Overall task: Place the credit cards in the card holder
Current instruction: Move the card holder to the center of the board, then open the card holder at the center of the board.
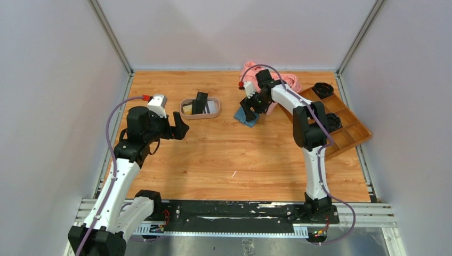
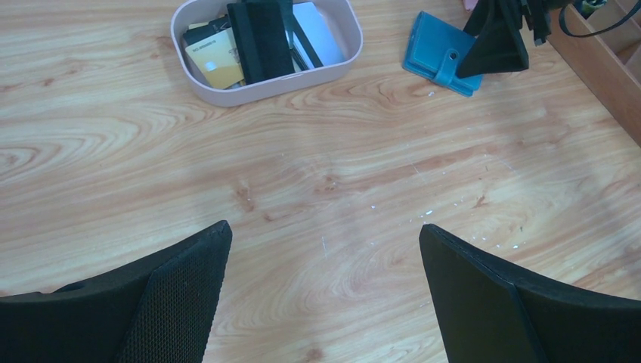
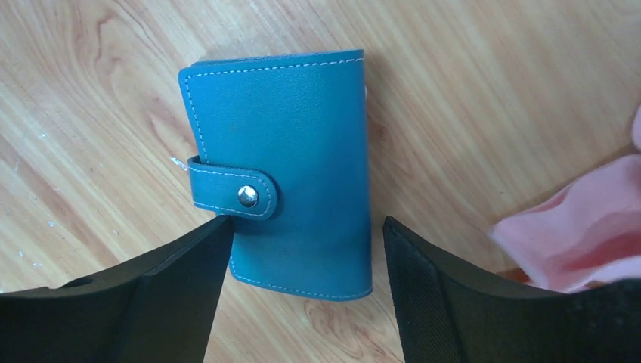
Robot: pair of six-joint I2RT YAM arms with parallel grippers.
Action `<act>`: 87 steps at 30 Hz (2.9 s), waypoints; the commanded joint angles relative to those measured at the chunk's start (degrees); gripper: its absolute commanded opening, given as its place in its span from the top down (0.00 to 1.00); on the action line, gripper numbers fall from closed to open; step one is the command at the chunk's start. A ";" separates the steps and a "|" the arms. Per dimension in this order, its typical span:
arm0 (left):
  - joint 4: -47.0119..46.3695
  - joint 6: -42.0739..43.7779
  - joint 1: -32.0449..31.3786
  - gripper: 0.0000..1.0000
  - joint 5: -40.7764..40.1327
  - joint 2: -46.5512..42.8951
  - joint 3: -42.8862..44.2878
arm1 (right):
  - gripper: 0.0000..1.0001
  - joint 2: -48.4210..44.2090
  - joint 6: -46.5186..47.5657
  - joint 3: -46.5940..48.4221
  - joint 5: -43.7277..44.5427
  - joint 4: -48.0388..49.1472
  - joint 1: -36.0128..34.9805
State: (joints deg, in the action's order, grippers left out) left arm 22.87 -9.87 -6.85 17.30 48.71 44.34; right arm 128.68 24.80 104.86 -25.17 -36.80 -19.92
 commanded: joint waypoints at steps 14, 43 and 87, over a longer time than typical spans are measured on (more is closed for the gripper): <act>-15.47 -14.70 -4.48 0.07 17.25 -0.10 -7.49 | 0.76 -12.59 -1.43 -20.65 -13.19 -2.60 -0.28; -47.61 0.06 -52.23 0.56 -12.19 34.76 -12.06 | 0.92 -12.06 13.44 -28.92 -26.09 -18.15 -11.72; -14.37 -16.55 -64.52 1.00 -47.86 49.57 1.80 | 0.99 -8.02 8.01 -27.14 -24.27 -17.55 -11.14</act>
State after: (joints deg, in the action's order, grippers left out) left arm -0.71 -25.06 -71.53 -26.94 96.60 48.53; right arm 120.03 33.85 77.36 -51.11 -54.59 -30.85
